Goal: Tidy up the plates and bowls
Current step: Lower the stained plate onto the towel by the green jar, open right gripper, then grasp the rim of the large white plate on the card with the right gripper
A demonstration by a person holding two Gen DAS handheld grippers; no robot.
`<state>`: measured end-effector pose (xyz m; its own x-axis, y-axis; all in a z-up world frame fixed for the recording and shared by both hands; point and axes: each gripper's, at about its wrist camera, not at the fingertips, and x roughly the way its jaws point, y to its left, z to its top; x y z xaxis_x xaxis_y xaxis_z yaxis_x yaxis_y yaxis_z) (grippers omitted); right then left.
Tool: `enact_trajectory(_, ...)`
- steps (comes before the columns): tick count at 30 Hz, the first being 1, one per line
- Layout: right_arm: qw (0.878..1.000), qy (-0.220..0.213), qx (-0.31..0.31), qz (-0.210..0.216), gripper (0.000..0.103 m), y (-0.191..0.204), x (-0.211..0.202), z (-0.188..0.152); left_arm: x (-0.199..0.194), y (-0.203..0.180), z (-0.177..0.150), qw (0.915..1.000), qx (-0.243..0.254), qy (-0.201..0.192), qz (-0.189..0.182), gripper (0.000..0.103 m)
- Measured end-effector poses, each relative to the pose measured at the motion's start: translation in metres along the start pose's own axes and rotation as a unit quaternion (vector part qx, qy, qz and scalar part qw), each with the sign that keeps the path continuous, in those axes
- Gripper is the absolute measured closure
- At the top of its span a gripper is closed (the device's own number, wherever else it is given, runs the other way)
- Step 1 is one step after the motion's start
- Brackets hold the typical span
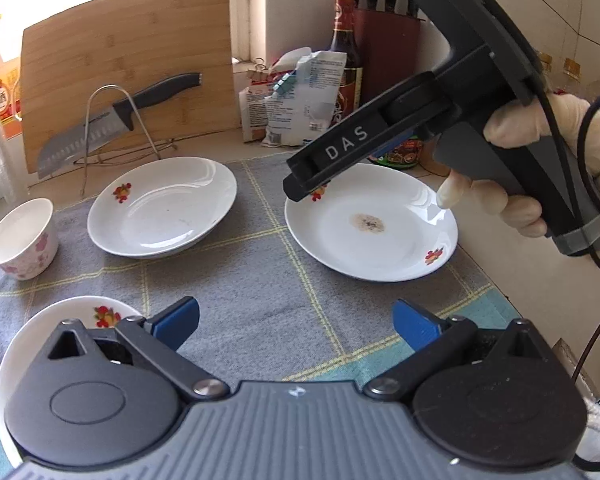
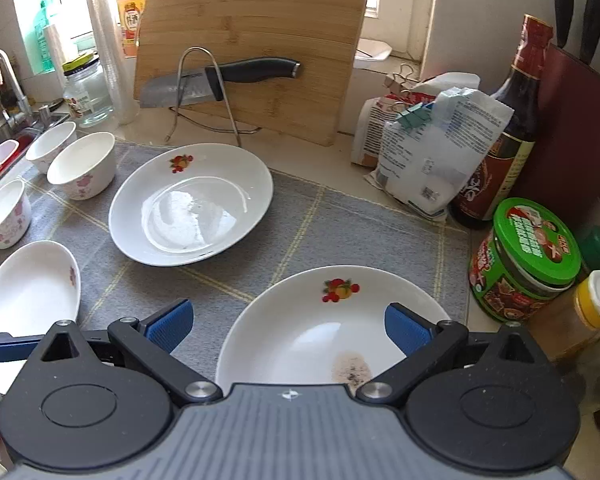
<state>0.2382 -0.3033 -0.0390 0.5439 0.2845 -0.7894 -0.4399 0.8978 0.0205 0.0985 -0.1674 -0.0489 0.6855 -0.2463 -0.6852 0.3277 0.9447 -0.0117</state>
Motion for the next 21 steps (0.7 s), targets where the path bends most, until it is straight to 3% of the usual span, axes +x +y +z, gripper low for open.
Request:
enact_trajectory(13,0.997,0.009,-0.015,0.081,0.0,0.046,0.026,0.01,-0.044,0.032,-0.032,0.9902,-0.084,0.015,0.111,0.001)
enact_trajectory(21,0.996,0.013,-0.009,0.087,0.0,0.076,0.033,0.014,-0.073,0.08,-0.059,0.9848,-0.105,0.012,0.137,0.001)
